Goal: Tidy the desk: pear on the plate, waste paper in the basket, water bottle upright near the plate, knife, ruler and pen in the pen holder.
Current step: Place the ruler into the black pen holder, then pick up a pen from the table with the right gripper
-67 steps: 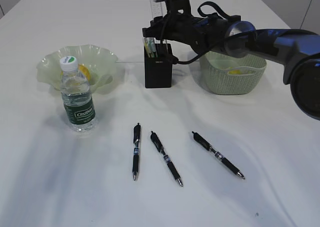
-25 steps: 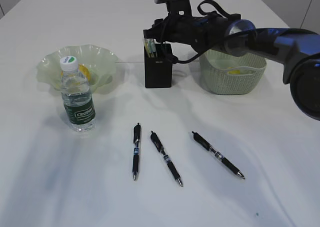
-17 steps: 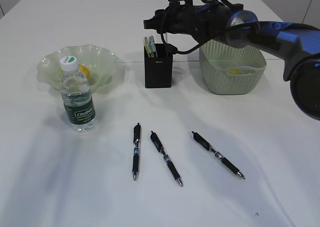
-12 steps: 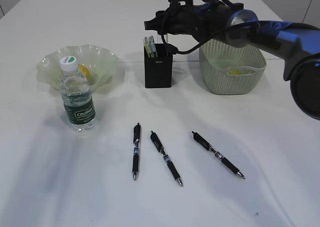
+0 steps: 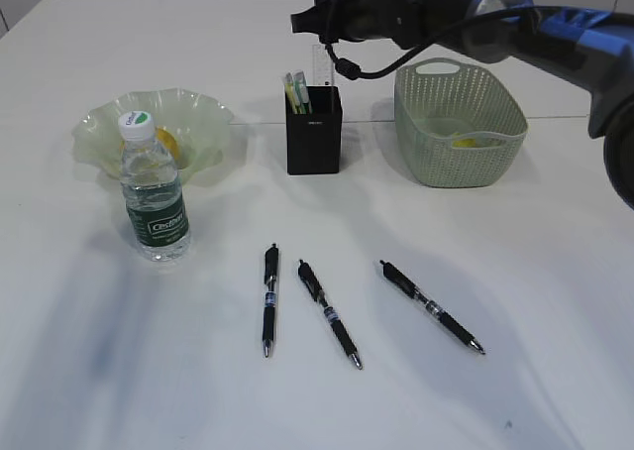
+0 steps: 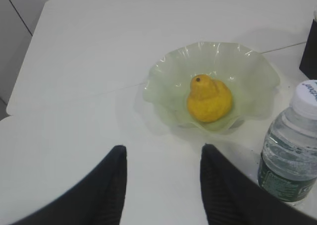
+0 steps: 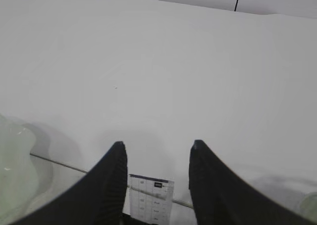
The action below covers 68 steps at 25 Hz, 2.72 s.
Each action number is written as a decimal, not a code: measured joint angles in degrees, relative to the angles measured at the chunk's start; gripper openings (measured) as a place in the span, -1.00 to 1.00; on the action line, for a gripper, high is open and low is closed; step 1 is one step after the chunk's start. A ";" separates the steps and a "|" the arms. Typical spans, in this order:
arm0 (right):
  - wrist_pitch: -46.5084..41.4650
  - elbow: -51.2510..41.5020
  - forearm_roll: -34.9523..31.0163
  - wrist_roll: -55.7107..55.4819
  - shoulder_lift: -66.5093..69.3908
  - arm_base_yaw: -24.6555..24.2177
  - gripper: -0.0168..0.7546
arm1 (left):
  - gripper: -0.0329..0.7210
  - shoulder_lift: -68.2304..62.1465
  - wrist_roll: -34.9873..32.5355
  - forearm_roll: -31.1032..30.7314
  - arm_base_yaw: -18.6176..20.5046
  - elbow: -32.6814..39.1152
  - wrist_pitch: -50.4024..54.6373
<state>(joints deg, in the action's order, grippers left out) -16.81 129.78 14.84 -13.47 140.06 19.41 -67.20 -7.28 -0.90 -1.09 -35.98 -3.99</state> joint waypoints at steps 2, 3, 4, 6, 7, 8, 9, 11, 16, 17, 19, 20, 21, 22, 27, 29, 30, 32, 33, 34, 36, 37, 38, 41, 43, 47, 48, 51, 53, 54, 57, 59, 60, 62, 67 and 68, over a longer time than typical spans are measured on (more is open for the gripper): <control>-1.23 0.00 0.88 0.00 -0.58 0.00 -0.16 | -0.01 0.00 0.00 0.00 0.00 0.00 0.00; -1.96 0.00 1.62 0.00 -1.05 0.00 -0.17 | -0.01 0.00 0.00 0.00 0.00 0.00 0.00; -2.70 0.00 2.29 0.00 -1.55 0.00 -0.17 | -0.01 0.00 0.00 0.00 0.00 0.00 0.00; -4.42 0.00 3.36 0.31 -2.84 0.00 -0.20 | -0.01 0.00 0.00 0.00 0.00 0.00 -0.10; -5.39 0.00 3.81 0.58 -3.60 0.00 -0.21 | -0.01 0.00 0.00 0.00 0.00 0.00 -0.12; -6.34 0.00 3.94 0.83 -4.34 0.00 -0.23 | -0.01 0.00 0.00 0.00 0.00 0.00 -0.12; -7.19 0.00 4.19 1.24 -4.96 0.00 -0.23 | -0.01 0.00 0.00 0.00 0.00 0.00 -0.23; -9.17 0.00 4.33 1.99 -6.37 0.00 -0.24 | -0.01 0.00 0.00 0.00 0.00 0.00 -0.49; -14.95 0.02 4.44 3.48 -8.71 0.00 -0.25 | -0.01 0.00 0.00 0.00 0.00 0.00 -1.57; -16.19 0.02 4.44 3.63 -9.00 0.00 -0.25 | -0.01 0.00 0.00 0.00 0.00 0.00 -1.68; -18.23 0.02 4.44 4.26 -9.60 0.00 -0.25 | -0.01 0.00 0.00 0.00 0.00 0.00 -1.77; -19.33 0.02 4.44 4.50 -10.02 0.00 -0.25 | -0.01 0.00 0.00 0.00 0.00 0.00 -1.89; -20.53 0.02 4.44 4.79 -10.40 0.00 -0.25 | -0.01 0.00 0.00 0.00 0.00 0.00 -1.91; -21.88 0.02 4.44 5.23 -10.61 0.00 -0.25 | -0.01 0.00 0.00 0.00 0.00 0.00 -1.91; -28.59 0.02 4.44 7.53 -11.64 0.00 -0.25 | -0.01 0.00 0.00 0.00 0.00 0.00 -2.22; -31.30 0.02 4.02 8.21 -11.74 0.00 -0.25 | -0.01 0.00 0.00 0.00 0.00 0.00 -2.24; -32.27 0.02 3.76 8.50 -11.74 0.00 -0.25 | -0.01 0.00 0.00 0.00 0.00 0.00 -2.24; -33.86 0.02 3.15 9.34 -12.00 0.00 -0.25 | -0.01 0.00 0.00 0.00 0.00 0.00 -2.24; -34.56 0.02 2.90 9.73 -12.27 0.00 -0.25 | -0.01 0.00 0.00 0.00 0.00 0.00 -2.24; -35.30 0.02 2.90 10.00 -12.59 0.00 -0.25 | -0.01 0.00 0.00 0.00 0.00 0.00 -2.36; -36.57 0.02 2.55 10.79 -13.20 0.00 -0.25 | -0.01 0.00 0.00 0.00 0.00 0.00 -2.36; -37.21 0.12 2.28 11.39 -13.52 0.00 -0.25 | -0.01 0.00 0.00 0.00 0.00 0.00 -2.36; -38.08 0.12 1.75 12.05 -13.76 0.00 -0.25 | -0.01 0.00 0.00 0.00 0.00 0.00 -2.36; -40.81 0.12 -0.37 15.00 -14.06 0.00 -0.25 | -0.01 0.00 0.00 0.11 0.00 0.00 -2.43; -42.78 0.12 -1.62 16.69 -14.16 0.00 -0.25 | -0.01 0.00 0.00 0.20 0.00 0.00 -2.43; -46.49 0.12 -3.63 19.72 -14.27 0.00 -0.25 | -0.01 0.00 0.00 0.20 0.00 0.00 -2.43; -47.52 0.12 -3.99 20.00 -14.36 0.00 -0.25 | -0.01 0.00 0.00 0.32 0.00 0.00 -2.43; -49.79 0.12 -4.33 20.53 -14.84 0.00 -0.25 | -0.01 0.00 0.00 0.32 0.00 0.00 -2.43; -51.12 0.12 -4.57 20.53 -15.11 0.00 -0.25 | -0.01 0.00 0.00 0.32 0.00 0.00 -2.43; -51.74 0.12 -4.59 20.64 -15.10 0.00 -0.25 | -0.01 0.00 0.00 0.32 0.00 0.00 -2.43; -53.61 0.12 -5.84 20.74 -15.10 0.00 -0.25 | -0.01 0.00 0.00 0.32 0.00 0.00 -2.43; -54.19 0.12 -6.76 20.74 -15.10 0.00 -0.26 | -0.01 0.00 0.00 0.32 0.00 0.00 -2.43; -54.45 0.12 -7.05 20.74 -15.10 0.00 -0.26 | -0.01 0.00 0.00 0.32 0.00 0.00 -2.43; -54.59 0.12 -7.99 20.63 -15.10 0.00 -0.26 | -0.01 0.00 0.00 0.42 0.00 0.00 -2.43; -54.73 0.12 -8.80 20.38 -15.10 0.00 -0.26 | -0.01 0.00 0.00 0.42 0.00 0.00 -2.43; -54.73 0.12 -9.05 20.38 -15.10 0.00 -0.26 | -0.01 0.00 0.00 0.42 0.00 0.00 -2.43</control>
<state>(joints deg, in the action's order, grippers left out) -71.53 129.90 5.79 6.91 124.96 19.41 -67.20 -7.28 -0.48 -1.09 -35.98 -6.43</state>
